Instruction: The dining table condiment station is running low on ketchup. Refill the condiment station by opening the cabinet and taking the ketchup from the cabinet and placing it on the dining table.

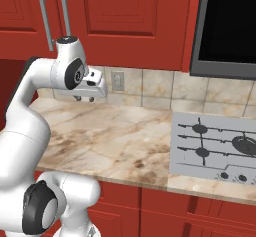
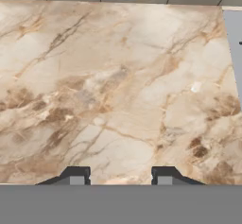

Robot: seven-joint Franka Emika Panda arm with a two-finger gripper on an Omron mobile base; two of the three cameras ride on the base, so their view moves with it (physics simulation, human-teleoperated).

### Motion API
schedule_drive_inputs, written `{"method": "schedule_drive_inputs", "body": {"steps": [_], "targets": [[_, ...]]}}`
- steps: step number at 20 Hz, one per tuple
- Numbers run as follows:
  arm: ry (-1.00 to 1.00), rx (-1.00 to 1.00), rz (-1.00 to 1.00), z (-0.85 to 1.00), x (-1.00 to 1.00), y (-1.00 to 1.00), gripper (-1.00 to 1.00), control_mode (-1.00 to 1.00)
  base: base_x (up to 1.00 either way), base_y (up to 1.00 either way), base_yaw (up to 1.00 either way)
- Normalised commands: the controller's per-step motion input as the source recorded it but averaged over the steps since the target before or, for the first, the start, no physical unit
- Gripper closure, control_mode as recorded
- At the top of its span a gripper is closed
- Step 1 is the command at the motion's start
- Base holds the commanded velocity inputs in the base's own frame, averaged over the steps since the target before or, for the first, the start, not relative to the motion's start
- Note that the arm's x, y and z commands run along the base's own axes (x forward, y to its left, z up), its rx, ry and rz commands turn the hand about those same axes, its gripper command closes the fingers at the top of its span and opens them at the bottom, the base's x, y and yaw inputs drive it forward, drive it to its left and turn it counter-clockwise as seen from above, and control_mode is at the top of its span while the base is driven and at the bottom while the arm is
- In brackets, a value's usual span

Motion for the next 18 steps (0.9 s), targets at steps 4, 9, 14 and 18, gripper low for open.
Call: {"method": "schedule_drive_inputs", "body": {"steps": [4, 9, 14, 18], "targets": [[-0.02, 0.00, 0.00, 0.00, 0.00, 0.00, -1.00, -1.00, 0.00, 0.00, 0.00], [-0.05, 0.00, 0.00, 0.01, -0.02, 0.00, -1.00, -1.00, 0.00, 0.00, 0.00], [-0.23, 0.00, 0.00, 0.31, 0.00, 0.16, -1.00, -1.00, 0.00, 0.00, 0.00], [-0.28, 0.00, 0.00, 0.52, 0.00, 0.33, -1.00, -1.00, 0.00, 0.00, 0.00]]}}
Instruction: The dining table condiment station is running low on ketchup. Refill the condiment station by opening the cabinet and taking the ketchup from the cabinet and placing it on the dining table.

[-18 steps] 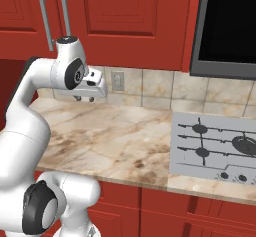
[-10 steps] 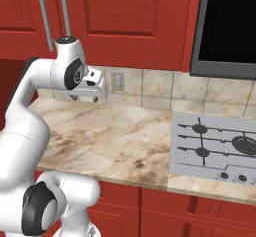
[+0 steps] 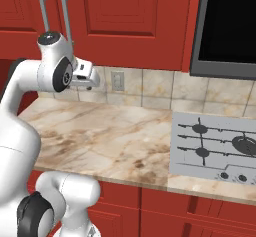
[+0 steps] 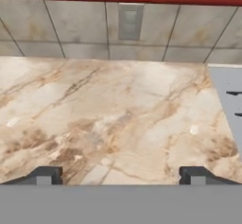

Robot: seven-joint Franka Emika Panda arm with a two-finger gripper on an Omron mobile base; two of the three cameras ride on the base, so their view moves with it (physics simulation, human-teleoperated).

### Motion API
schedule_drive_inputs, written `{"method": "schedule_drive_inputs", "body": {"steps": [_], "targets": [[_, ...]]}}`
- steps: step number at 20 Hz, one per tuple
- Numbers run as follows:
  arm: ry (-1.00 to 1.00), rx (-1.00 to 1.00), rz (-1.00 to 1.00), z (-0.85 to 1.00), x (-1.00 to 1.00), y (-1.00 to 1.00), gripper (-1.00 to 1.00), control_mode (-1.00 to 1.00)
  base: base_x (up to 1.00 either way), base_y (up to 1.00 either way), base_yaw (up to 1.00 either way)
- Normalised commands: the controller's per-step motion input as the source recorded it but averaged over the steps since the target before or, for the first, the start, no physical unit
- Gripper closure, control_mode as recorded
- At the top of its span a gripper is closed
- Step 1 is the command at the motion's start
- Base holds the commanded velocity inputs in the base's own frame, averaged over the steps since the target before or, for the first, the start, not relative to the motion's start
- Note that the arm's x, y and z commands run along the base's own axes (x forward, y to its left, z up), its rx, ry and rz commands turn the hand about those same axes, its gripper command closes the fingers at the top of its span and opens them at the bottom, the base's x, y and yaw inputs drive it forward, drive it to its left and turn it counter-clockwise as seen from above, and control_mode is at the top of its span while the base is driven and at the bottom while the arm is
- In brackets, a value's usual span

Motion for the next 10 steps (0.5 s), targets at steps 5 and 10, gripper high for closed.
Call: {"method": "schedule_drive_inputs", "body": {"steps": [5, 10], "targets": [[-0.28, 0.00, 0.00, 0.62, 0.00, 0.38, -1.00, -1.00, 0.00, 0.00, 0.00], [-0.19, 0.00, -0.01, 0.76, 0.00, 0.23, -1.00, -1.00, 0.00, 0.00, 0.00]]}}
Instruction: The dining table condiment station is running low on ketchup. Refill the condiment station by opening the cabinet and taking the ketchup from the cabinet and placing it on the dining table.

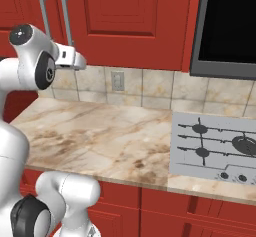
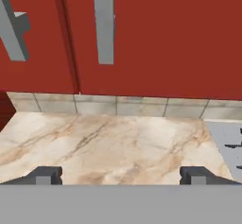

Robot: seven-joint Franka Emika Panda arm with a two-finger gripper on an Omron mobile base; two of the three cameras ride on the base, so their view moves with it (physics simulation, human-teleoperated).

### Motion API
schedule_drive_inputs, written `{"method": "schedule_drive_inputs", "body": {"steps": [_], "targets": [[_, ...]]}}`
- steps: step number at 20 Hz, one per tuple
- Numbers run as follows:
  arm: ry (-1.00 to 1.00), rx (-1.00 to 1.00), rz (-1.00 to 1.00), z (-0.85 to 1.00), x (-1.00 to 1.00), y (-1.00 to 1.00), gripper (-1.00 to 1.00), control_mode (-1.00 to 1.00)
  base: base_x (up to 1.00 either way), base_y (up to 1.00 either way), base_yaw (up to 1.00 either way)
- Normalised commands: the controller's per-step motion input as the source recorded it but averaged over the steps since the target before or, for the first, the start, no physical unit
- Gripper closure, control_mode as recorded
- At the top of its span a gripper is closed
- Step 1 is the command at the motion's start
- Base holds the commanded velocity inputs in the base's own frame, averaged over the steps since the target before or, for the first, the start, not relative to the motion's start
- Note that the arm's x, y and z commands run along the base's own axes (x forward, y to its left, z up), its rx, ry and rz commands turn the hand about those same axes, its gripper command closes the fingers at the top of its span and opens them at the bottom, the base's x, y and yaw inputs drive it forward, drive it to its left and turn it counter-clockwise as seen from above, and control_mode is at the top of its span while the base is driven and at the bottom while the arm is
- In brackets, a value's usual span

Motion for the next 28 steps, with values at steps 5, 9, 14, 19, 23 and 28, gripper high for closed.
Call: {"method": "schedule_drive_inputs", "body": {"steps": [5, 9, 14, 19, 23, 28], "targets": [[-0.13, 0.00, -0.01, 0.74, 0.00, 0.15, -1.00, -1.00, 0.00, 0.00, 0.00], [-0.12, 0.00, 0.00, 0.60, 0.00, 0.14, -1.00, -1.00, 0.00, 0.00, 0.00], [-0.10, 0.00, 0.00, 0.39, 0.06, 0.11, -1.00, -1.00, 0.00, 0.00, 0.00], [-0.06, 0.00, 0.00, 0.04, 0.16, 0.00, -1.00, -1.00, 0.00, 0.00, 0.00], [-0.07, 0.00, 0.00, 0.00, 0.13, -0.04, -1.00, -1.00, 0.00, 0.00, 0.00], [-0.11, 0.00, 0.00, 0.00, 0.16, -0.07, -1.00, -1.00, 0.00, 0.00, 0.00]]}}
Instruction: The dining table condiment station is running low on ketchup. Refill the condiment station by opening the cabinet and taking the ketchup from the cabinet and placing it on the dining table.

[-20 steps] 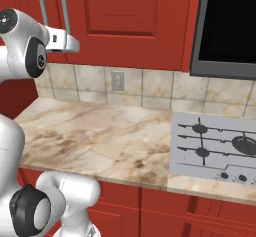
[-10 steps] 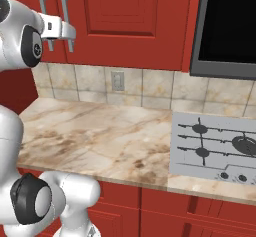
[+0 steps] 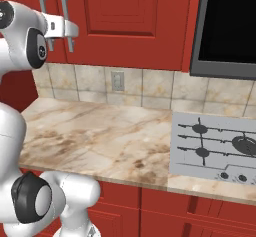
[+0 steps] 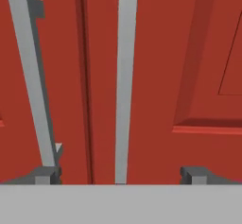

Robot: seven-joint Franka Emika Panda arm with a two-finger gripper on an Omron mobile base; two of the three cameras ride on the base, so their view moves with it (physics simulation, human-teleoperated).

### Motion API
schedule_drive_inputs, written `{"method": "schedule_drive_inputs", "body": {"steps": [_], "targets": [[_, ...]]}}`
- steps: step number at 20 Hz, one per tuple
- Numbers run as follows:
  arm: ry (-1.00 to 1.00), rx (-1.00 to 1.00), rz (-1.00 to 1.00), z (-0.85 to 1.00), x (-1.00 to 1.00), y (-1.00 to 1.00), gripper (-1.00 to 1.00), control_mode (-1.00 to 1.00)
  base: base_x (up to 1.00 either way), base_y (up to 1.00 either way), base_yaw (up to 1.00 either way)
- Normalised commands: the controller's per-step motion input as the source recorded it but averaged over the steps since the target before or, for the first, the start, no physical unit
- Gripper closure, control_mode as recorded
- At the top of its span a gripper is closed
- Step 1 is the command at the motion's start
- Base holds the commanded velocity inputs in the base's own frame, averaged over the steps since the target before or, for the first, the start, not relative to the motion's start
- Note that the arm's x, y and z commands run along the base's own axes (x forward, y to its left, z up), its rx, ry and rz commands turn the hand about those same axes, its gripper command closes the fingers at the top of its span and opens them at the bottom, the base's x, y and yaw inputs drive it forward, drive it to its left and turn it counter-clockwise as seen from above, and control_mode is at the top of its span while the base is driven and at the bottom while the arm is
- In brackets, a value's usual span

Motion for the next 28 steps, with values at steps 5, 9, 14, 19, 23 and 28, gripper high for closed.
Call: {"method": "schedule_drive_inputs", "body": {"steps": [5, 9, 14, 19, 23, 28], "targets": [[-0.09, 0.01, 0.00, 0.00, 0.26, -0.09, -1.00, -1.00, 0.00, 0.00, 0.00], [-0.03, 0.00, 0.00, -0.03, 0.41, -0.03, -1.00, -1.00, 0.00, 0.00, 0.00], [0.00, 0.00, 0.00, -0.05, 0.50, 0.00, -1.00, -1.00, 0.00, 0.00, 0.00], [0.00, 0.00, 0.00, -0.06, 0.54, 0.00, -1.00, -1.00, 0.00, 0.00, 0.00], [0.00, 0.00, 0.00, -0.12, 0.55, 0.00, -1.00, -1.00, 0.00, 0.00, 0.00], [-0.01, 0.00, 0.00, -0.20, 0.55, 0.00, -1.00, -1.00, 0.00, 0.00, 0.00]]}}
